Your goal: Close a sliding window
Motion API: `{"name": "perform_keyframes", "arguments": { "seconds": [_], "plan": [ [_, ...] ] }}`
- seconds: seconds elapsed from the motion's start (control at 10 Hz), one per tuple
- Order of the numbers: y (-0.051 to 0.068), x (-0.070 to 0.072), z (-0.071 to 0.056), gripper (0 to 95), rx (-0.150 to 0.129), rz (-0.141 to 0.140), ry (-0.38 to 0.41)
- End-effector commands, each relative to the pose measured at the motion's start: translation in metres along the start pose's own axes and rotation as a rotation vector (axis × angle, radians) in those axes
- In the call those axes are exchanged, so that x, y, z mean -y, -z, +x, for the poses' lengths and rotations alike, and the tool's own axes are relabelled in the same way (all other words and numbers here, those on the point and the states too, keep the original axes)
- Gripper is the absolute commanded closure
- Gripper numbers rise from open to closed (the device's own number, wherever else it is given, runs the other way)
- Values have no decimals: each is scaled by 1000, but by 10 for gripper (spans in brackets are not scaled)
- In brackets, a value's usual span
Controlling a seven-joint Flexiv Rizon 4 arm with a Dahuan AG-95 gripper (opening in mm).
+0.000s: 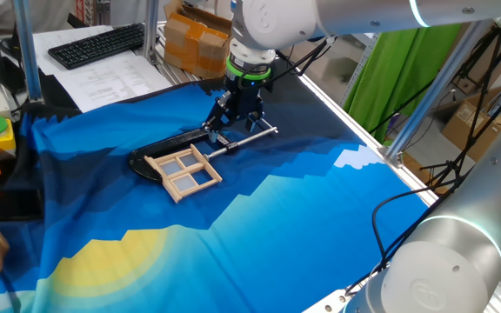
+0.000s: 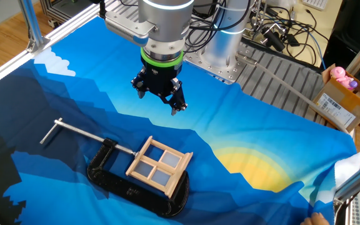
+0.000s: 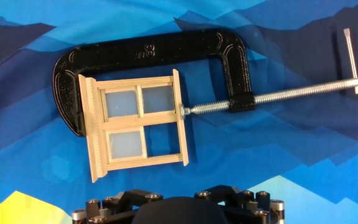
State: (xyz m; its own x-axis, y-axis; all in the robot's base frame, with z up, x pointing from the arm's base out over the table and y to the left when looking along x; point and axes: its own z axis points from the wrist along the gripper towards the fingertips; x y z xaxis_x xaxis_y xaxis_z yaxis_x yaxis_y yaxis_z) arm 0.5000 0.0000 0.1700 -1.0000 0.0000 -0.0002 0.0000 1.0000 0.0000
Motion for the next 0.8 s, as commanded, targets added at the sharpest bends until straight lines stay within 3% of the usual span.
{"name": "perform_keyframes", "arguments": {
  "seconds": [0.1, 0.4, 0.8],
  "plan": [
    [0, 0, 0, 950, -71, -66, -132],
    [-4, -2, 8, 950, -66, -65, -135],
    [-6, -3, 8, 950, -67, -70, -119]
  ]
}}
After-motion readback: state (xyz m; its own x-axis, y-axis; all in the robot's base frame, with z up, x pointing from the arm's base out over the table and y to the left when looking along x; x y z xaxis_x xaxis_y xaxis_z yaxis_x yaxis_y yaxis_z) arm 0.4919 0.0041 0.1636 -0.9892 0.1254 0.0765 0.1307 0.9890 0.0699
